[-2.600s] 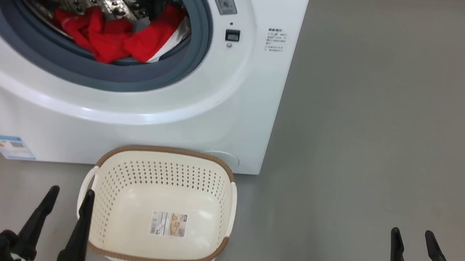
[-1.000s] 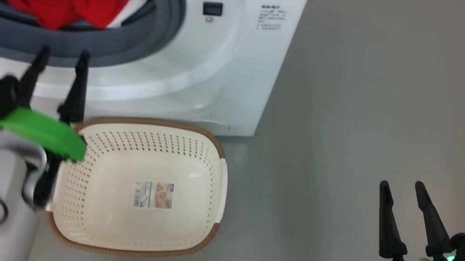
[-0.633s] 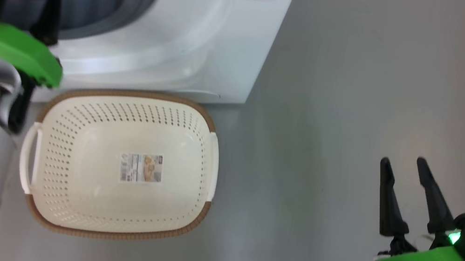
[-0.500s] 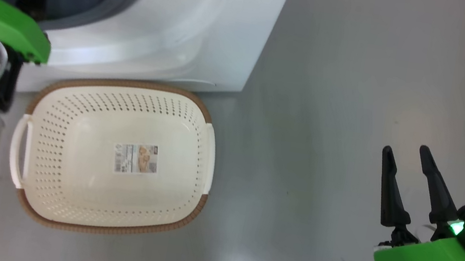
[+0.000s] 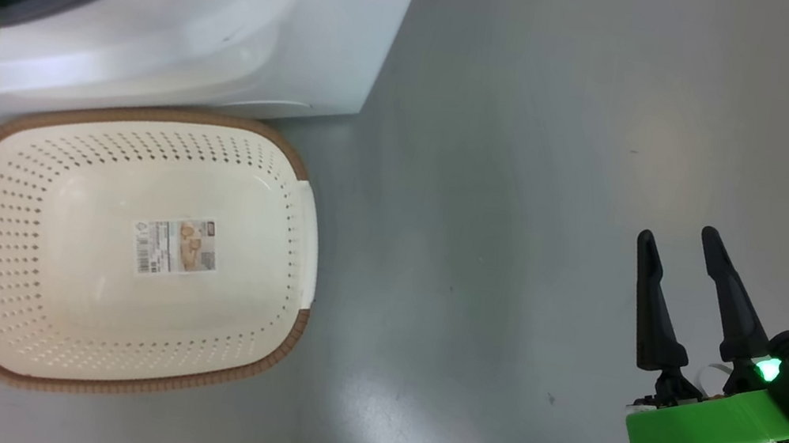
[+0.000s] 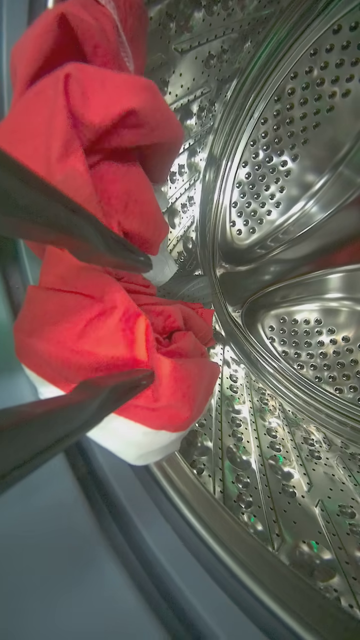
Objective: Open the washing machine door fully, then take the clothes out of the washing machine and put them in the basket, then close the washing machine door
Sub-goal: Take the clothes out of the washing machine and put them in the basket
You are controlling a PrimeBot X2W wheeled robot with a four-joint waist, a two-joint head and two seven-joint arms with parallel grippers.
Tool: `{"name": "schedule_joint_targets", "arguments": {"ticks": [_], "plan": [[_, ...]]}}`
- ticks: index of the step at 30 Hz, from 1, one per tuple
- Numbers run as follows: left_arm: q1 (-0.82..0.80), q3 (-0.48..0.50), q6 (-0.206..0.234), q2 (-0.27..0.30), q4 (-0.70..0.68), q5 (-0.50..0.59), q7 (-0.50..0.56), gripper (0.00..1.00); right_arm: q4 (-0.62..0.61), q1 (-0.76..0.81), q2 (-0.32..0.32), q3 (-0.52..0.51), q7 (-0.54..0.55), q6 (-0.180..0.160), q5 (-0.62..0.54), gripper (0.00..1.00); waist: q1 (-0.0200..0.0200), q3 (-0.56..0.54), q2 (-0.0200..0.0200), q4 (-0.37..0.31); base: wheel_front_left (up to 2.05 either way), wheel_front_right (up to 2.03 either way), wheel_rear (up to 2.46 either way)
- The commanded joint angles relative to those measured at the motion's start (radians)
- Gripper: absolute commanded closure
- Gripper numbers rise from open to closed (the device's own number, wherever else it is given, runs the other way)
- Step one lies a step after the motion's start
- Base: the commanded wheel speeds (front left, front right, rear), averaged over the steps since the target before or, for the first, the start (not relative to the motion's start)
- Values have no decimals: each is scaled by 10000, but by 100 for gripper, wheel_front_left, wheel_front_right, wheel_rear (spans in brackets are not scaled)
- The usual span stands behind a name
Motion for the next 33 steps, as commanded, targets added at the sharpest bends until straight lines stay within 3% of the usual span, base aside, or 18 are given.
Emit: {"name": "schedule_joint_targets", "arguments": {"ticks": [1, 12, 13, 14, 15, 16, 17, 25, 33], "plan": [[-152, 83, -56, 595, -130, -54, -51, 0, -251, -27, -83, 256, -65, 65, 25, 0, 0, 135, -1, -123, 0, 0, 0], [-464, -785, -56, 820, 277, -838, -51, 0, -323, -106, 3, 304, -65, 65, -5, 0, 0, 372, -1, -310, 0, 0, 0], [-477, -823, -56, 839, 327, -922, -51, 8, -335, -114, 14, 306, -65, 65, -7, 0, 0, 366, -1, -313, 0, 0, 0], [-470, -912, -56, 838, 405, -999, -51, 54, -344, -116, 23, 311, -65, 65, -7, 0, 0, 354, -1, -317, 0, 0, 0], [-483, -1022, -56, 851, 462, -1043, -51, 67, -354, -119, 30, 310, -65, 65, -4, 0, 0, 352, -1, -314, 0, 0, 0], [-504, -1107, -56, 868, 480, -1098, -51, 91, -361, -124, 35, 307, -65, 65, -1, 0, 0, 350, -1, -310, 0, 0, 0], [-518, -1169, -56, 881, 465, -1167, -51, 100, -367, -128, 40, 302, -65, 65, 2, 0, 0, 349, -1, -304, 0, 0, 0], [-426, -1191, -56, 931, 63, -1563, -51, 100, -369, -167, 62, 249, -65, 65, 9, 0, 0, 253, -1, -167, 0, 0, 0], [581, 11, 160, 491, -1307, -1035, -51, 100, -266, -154, 58, 167, -65, 65, 14, 0, 0, -219, -1, 231, 0, 0, 0]]}}
